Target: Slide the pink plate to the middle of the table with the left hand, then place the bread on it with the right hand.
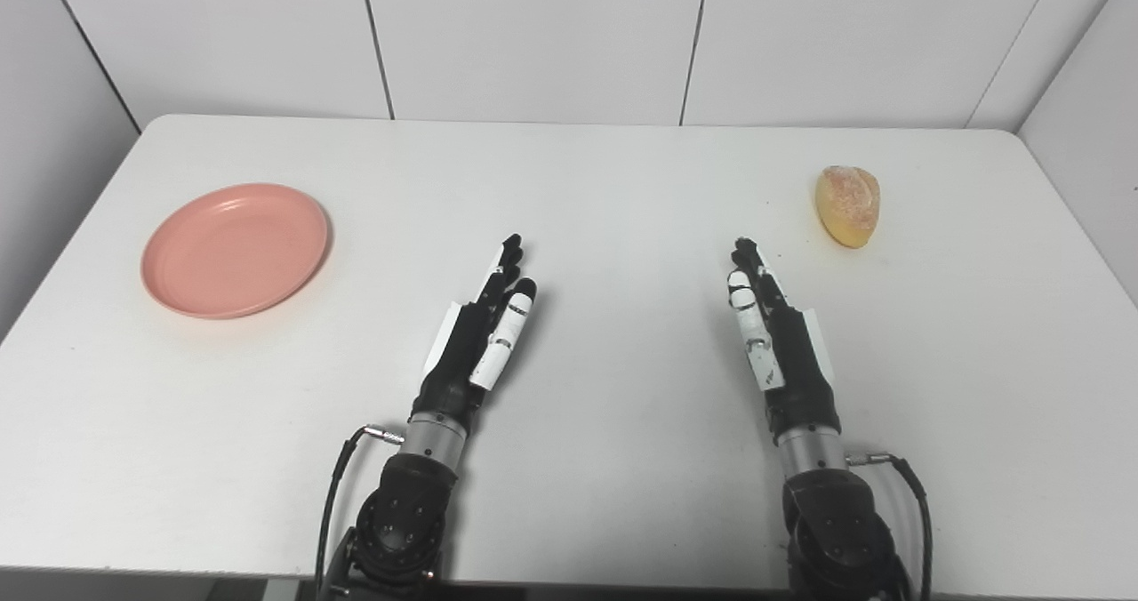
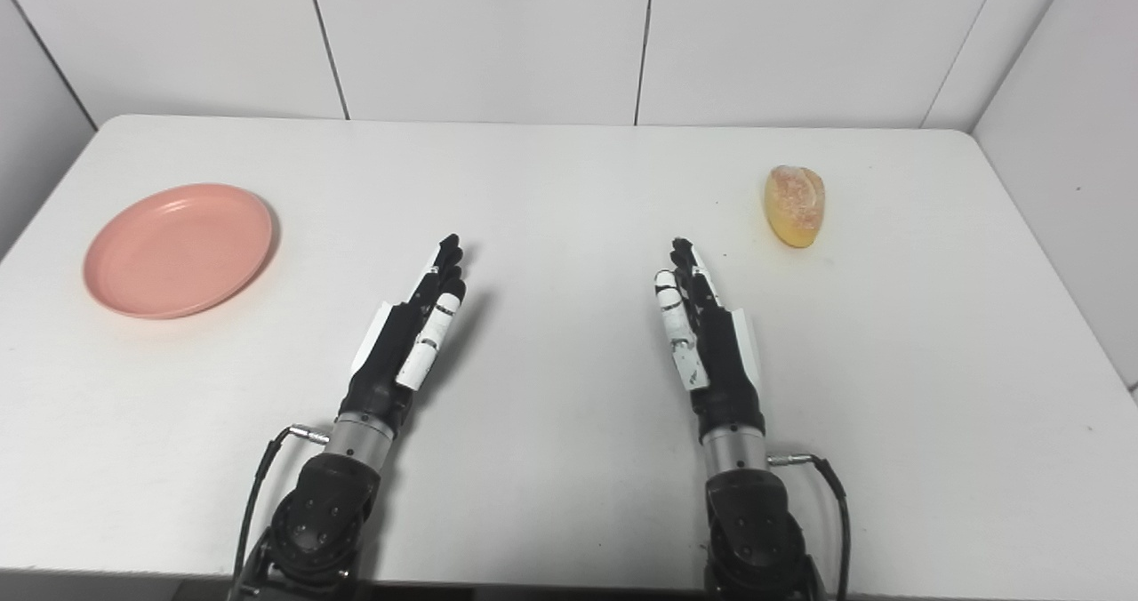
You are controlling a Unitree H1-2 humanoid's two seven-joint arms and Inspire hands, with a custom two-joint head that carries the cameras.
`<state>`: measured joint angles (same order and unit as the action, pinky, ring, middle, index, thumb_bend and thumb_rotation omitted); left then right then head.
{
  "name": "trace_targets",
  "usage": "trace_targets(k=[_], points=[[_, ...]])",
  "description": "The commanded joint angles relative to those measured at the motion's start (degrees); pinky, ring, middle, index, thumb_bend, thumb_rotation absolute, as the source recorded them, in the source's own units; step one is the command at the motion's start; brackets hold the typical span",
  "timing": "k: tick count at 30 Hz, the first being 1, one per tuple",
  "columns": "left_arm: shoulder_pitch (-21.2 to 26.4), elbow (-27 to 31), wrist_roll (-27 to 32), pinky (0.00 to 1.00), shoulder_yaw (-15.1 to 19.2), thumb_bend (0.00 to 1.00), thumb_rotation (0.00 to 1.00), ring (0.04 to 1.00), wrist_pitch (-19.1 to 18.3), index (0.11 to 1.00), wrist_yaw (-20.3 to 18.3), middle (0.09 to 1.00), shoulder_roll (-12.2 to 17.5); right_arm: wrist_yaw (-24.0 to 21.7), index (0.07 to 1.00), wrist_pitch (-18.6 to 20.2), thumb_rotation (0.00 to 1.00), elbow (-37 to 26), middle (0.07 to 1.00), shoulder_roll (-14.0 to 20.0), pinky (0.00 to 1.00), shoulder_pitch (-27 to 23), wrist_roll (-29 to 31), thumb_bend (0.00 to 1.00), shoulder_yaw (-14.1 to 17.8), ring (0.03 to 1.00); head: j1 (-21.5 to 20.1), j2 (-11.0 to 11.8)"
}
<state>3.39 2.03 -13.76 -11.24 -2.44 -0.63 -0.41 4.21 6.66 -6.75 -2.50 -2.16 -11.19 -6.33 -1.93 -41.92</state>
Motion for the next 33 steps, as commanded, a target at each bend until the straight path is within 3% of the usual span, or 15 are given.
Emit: trace_targets(k=[1,13,24,30,33], points=[[1.5,1.1,-0.3,0.95,-0.1,0.39,1.00,0.987,2.1,1.000,0.4,1.000,-0.4,-0.2,0.930,-2.4,1.00,-1.7,0.938,-0.2,0.90,-1.1,0.1,0.21,-0.2,0.938,0.1,-0.1],[1.6,1.1,-0.3,0.95,-0.2,0.39,1.00,0.988,2.0,1.000,0.3,1.000,-0.4,0.0,0.928,-3.5,1.00,-1.0,0.938,-0.1,0.91,-1.2,0.2,0.20,-0.1,0.938,0.1,-0.1],[1.6,0.8,-0.1,0.95,-0.1,0.39,1.00,0.986,2.2,1.000,0.3,1.000,-0.5,0.0,0.927,-2.2,1.00,-1.4,0.938,-0.4,0.91,-1.1,0.5,0.21,0.1,0.941,0.4,0.4],[1.8,-0.5,-0.9,0.96,-0.8,0.41,1.00,0.993,2.2,1.000,0.9,1.000,-1.4,-0.6,0.931,-4.3,1.00,0.0,0.937,0.8,0.91,-0.9,1.8,0.21,0.9,0.942,5.8,2.8],[2.2,-3.0,-1.6,0.96,-1.4,0.41,1.00,0.996,3.8,1.000,2.0,1.000,-2.5,-1.3,0.932,-4.6,1.00,0.0,0.940,1.9,0.91,-0.6,3.2,0.21,1.5,0.943,10.2,5.1]])
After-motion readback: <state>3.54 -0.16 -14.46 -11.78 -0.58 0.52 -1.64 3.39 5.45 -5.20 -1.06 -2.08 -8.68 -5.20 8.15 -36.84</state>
